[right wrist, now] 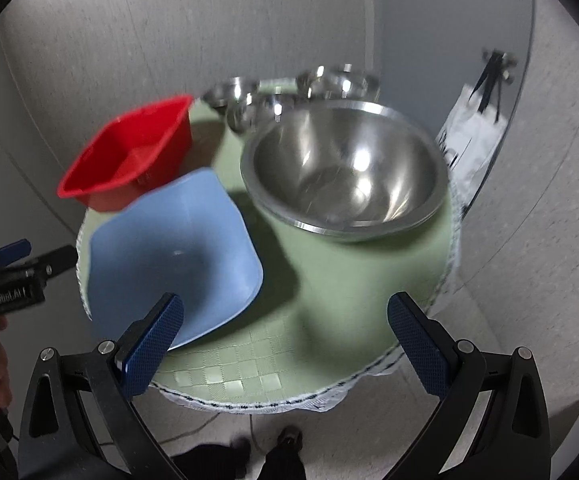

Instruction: Organize plates and bowls

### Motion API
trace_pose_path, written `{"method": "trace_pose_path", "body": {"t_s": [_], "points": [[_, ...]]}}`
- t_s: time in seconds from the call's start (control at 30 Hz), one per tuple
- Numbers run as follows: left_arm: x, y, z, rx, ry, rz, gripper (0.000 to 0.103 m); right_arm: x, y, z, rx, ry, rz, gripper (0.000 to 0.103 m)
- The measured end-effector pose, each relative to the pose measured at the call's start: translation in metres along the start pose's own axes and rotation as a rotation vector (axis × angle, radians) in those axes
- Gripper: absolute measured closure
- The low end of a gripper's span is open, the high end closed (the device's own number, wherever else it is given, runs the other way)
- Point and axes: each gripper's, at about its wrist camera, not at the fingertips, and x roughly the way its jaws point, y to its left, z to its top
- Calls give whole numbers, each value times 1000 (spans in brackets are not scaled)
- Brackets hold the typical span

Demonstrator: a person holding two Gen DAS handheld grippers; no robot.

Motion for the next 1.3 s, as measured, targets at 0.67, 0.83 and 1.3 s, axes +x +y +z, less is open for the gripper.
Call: {"method": "trace_pose_path", "body": {"t_s": [0.67,0.83,1.3], "points": [[127,-1,39,231,125,-140,28,68,-2,6,229,128,70,31],[138,-5,36,289,124,-166,27,65,-1,3,265,124,53,31],[126,-18,30,394,112,-291,73,37,9,-14,329,84,105,84]]}}
